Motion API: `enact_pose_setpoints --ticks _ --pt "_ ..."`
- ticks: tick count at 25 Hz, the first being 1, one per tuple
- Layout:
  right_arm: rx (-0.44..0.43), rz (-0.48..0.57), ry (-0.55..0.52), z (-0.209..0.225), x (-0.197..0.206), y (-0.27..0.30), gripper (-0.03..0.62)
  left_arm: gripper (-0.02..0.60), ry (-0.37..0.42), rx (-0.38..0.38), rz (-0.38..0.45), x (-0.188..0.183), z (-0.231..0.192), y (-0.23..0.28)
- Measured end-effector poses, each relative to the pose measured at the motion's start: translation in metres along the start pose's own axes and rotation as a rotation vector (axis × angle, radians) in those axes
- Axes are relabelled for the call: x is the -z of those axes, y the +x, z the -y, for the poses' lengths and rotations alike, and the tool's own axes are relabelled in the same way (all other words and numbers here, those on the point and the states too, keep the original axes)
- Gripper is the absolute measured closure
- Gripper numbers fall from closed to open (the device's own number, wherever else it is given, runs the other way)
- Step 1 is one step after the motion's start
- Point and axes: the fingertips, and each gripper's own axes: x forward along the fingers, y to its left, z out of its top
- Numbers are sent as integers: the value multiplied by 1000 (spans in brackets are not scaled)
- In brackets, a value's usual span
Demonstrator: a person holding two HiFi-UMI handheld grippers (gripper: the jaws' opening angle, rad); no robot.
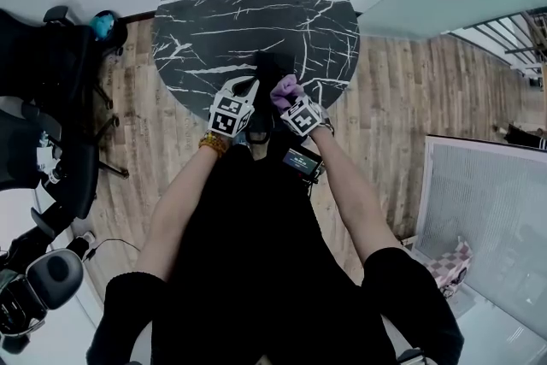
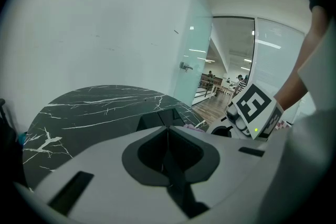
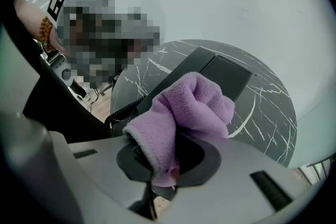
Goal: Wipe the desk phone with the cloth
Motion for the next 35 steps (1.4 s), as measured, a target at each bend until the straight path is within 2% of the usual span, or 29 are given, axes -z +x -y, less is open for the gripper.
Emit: enact_pose_setpoints --ticks 26,30,35 --pt "-43 -18 45 -18 19 5 537 563 7 -4 -10 7 6 -3" --pt "-37 66 120 -15 12 0 536 563 26 -25 29 -6 2 -8" --pt "59 301 179 6 -30 -39 537 563 70 -63 106 -33 -4 -18"
